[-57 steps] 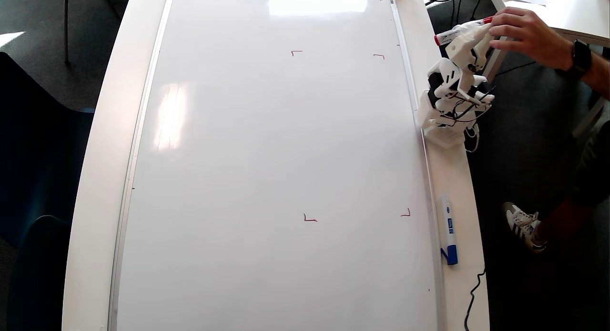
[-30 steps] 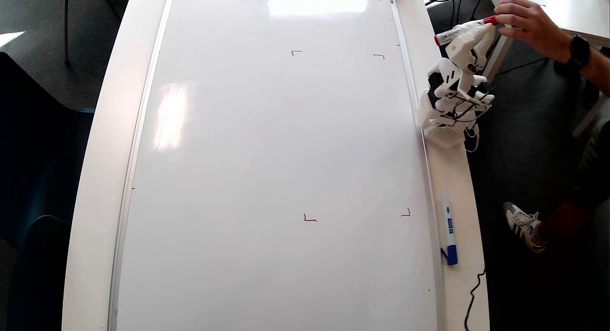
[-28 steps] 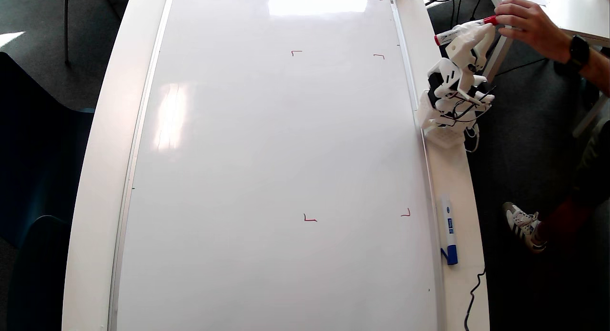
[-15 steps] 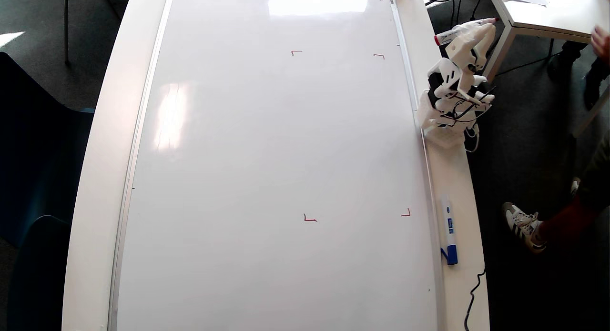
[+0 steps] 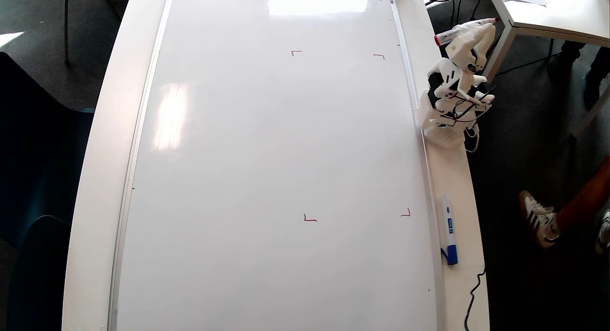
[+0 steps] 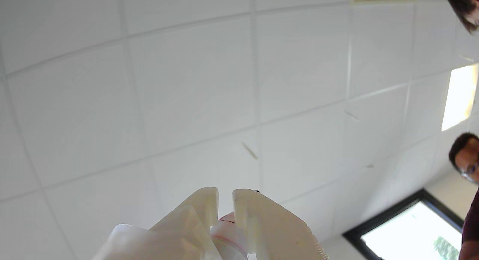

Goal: Draw on a whiteboard a robot head using a pen attached to the gripper

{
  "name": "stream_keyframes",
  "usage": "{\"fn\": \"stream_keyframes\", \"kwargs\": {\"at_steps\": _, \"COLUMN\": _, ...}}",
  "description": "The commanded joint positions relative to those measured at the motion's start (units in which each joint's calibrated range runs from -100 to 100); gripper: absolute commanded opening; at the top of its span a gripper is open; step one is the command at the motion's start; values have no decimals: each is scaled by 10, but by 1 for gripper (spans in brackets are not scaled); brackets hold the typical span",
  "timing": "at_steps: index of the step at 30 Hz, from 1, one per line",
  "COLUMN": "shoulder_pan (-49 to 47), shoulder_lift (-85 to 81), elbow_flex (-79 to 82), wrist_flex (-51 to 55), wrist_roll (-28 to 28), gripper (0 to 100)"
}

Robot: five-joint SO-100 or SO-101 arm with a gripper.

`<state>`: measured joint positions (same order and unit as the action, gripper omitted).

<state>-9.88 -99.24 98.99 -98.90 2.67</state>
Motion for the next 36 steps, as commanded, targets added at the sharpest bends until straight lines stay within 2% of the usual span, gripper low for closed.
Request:
{"fn": "stream_keyframes", "kwargs": {"at_steps": 1, "shoulder_pan": 2, "shoulder_lift": 4, "elbow_flex": 4, "wrist_flex": -7, "wrist_roll": -2, "gripper": 1}}
{"fn": "stream_keyframes", "kwargs": {"at_steps": 30, "shoulder_pan": 3, "shoulder_lift": 7, "elbow_flex": 4, "wrist_flex": -3, "wrist_roll": -1, "gripper": 1}}
{"fn": "stream_keyframes", "kwargs": {"at_steps": 36, "shoulder_pan": 4, "shoulder_lift": 75, "elbow_flex": -31, "wrist_flex": -3, "wrist_roll": 0, "gripper": 1}}
